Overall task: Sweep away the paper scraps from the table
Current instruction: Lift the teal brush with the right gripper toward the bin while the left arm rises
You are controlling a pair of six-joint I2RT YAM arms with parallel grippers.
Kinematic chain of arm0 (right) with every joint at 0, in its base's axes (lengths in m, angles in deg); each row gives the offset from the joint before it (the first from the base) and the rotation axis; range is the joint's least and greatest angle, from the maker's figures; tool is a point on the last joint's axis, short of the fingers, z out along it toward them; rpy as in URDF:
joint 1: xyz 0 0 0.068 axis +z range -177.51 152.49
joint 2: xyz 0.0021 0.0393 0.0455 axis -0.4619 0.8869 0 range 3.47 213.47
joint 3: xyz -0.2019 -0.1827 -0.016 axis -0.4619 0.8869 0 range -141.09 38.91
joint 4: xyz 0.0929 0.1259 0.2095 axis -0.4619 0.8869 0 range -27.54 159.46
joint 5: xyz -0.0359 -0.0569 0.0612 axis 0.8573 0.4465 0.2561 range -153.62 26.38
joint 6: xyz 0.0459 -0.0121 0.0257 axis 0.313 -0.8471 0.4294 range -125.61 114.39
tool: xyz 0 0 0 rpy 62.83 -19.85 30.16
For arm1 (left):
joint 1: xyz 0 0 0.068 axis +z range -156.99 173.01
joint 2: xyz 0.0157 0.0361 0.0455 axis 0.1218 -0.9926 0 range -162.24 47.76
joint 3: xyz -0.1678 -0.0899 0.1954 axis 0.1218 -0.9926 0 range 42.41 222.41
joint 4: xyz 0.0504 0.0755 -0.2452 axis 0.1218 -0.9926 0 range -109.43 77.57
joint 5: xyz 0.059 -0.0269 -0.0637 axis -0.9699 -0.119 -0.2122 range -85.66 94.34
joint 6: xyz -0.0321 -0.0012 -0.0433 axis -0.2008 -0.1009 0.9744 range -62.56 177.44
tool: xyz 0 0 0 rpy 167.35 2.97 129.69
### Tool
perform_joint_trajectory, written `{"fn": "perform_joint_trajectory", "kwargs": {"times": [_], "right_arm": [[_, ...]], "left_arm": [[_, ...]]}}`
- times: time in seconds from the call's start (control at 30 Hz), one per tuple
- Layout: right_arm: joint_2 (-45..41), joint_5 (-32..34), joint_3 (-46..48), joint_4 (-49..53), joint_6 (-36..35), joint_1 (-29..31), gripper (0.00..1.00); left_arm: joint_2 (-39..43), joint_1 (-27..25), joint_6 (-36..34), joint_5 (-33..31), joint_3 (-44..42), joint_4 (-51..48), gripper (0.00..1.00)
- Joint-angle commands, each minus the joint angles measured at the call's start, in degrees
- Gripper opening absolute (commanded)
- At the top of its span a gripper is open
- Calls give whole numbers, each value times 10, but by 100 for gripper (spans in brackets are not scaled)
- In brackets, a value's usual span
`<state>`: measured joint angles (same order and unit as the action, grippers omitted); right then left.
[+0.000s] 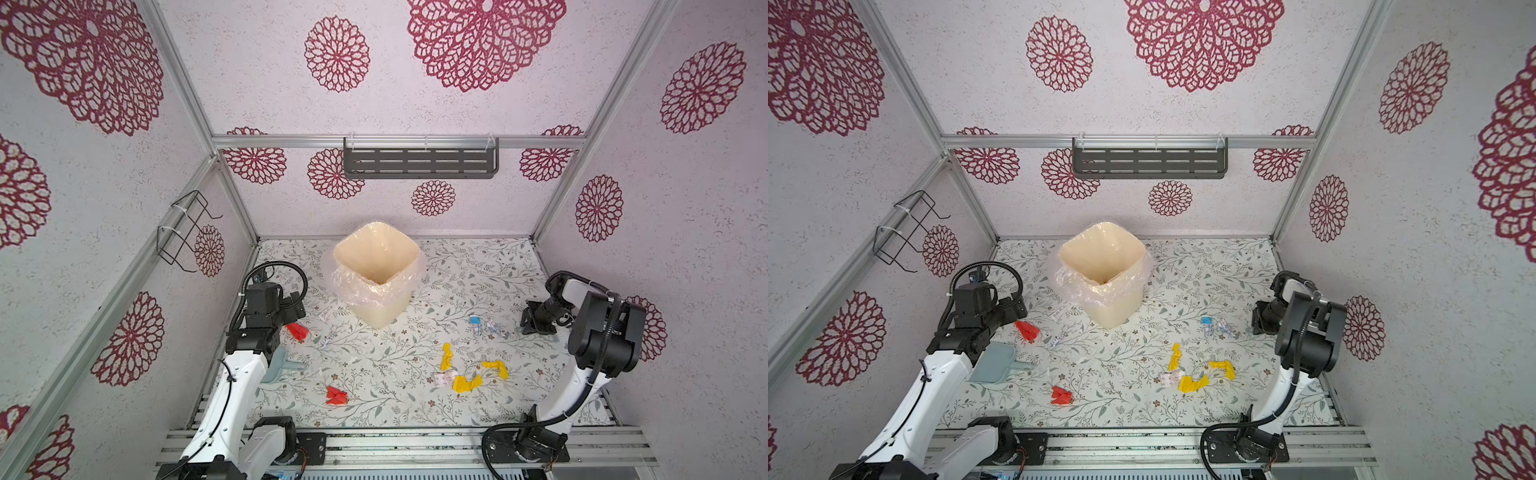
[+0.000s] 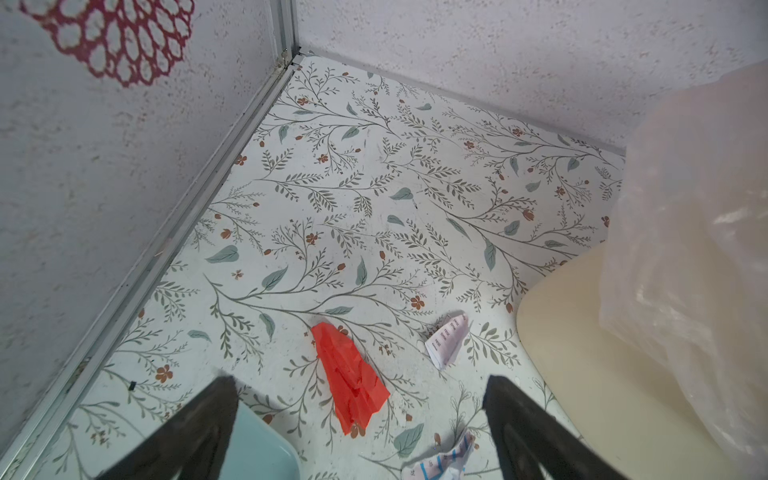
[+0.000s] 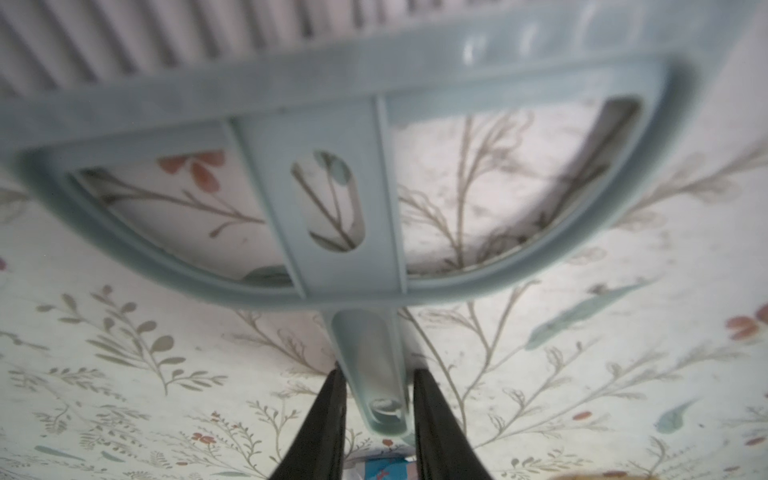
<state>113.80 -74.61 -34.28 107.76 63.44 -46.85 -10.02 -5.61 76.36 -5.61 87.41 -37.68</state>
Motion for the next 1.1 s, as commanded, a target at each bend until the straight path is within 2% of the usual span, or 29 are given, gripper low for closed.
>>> {"fn": "perform_joint_trajectory", "kwargs": {"times": [0.0, 0.53, 1.07], "right_arm": [[8, 3, 17, -21, 3, 4, 28], [-12, 14, 17, -13, -17, 6, 17], [-49, 96, -37, 39, -96, 28, 14]], "left_arm": [[8, -2, 1, -2, -5, -2, 97], [16, -3, 2, -2, -6, -4, 97], [59, -8, 7, -6, 16, -35, 97]]}}
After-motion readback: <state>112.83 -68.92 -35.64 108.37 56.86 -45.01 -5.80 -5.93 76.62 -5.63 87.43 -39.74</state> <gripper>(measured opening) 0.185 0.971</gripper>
